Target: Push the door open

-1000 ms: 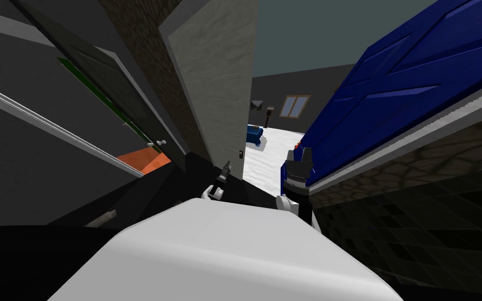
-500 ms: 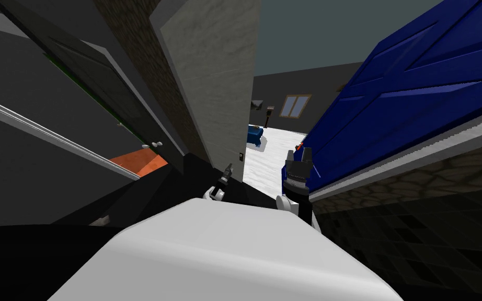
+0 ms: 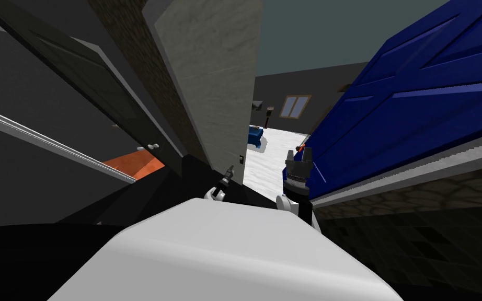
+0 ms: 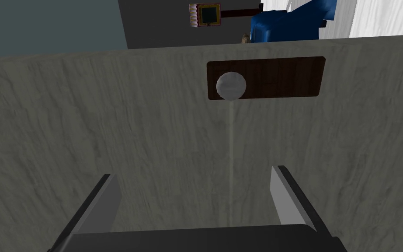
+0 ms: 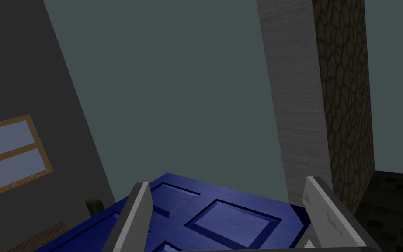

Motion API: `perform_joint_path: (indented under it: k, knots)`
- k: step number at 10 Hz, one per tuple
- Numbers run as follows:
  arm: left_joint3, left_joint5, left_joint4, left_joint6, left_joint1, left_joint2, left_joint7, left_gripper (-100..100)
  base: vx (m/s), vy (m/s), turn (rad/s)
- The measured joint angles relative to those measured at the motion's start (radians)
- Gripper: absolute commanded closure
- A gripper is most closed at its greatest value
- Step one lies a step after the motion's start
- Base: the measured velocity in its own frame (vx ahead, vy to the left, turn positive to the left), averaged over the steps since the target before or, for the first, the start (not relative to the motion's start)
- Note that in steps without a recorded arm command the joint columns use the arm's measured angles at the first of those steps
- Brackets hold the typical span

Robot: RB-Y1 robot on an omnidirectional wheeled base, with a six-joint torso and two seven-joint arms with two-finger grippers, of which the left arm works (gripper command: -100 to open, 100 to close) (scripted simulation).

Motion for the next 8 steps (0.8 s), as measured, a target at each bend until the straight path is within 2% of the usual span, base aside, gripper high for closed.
perform_joint_path:
  k: [8]
  knots:
    - [-0.021,-0.013,0.133,-0.027,-0.05,-0.019,0.003,-100,0.079,0.013,-0.006]
